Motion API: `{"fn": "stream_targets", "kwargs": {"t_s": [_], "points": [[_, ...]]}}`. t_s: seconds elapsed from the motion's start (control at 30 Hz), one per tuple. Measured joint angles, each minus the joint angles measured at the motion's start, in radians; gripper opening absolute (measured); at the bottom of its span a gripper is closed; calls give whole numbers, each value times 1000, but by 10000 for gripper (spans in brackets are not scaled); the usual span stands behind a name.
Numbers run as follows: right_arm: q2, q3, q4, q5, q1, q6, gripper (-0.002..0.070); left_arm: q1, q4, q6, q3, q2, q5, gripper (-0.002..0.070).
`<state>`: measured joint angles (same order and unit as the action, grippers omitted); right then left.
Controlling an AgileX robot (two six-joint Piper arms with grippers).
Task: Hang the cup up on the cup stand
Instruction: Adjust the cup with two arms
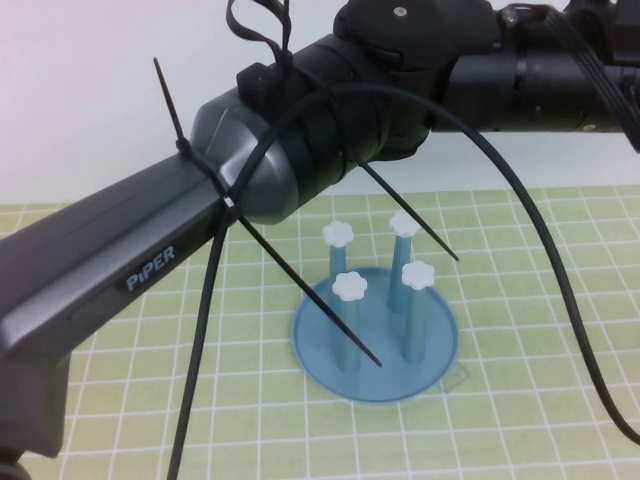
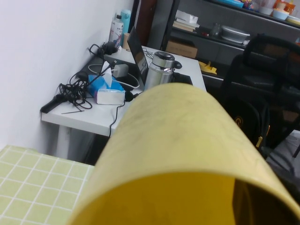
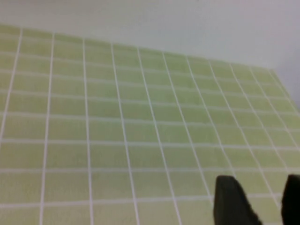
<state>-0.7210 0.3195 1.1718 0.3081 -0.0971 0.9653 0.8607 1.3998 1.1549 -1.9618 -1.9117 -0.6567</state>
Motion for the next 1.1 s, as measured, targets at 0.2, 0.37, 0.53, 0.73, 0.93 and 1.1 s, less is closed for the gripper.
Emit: {"fn": "stream_targets", "kwargs": {"t_s": [0.2,0.37,0.53,0.73,0.93,1.1], "points": [[0,0,-377,-3,0,-231,188,0,0,9,0,0,0,13],[67,0,-755,-55,0,-377,64,0,0,28,0,0,49,13],[177,0,-946,-162,0,-403,7,-8,0,50,0,0,64,13],[328,0,-970,-392,0,-262,-1,-17,-23,56,0,0,55,13],[353,0,-840,-625,0,98,43,-17,-25,61,0,1,51,13],[353,0,-790,-769,0,300,363,-17,-16,65,2,1,49,13]]}}
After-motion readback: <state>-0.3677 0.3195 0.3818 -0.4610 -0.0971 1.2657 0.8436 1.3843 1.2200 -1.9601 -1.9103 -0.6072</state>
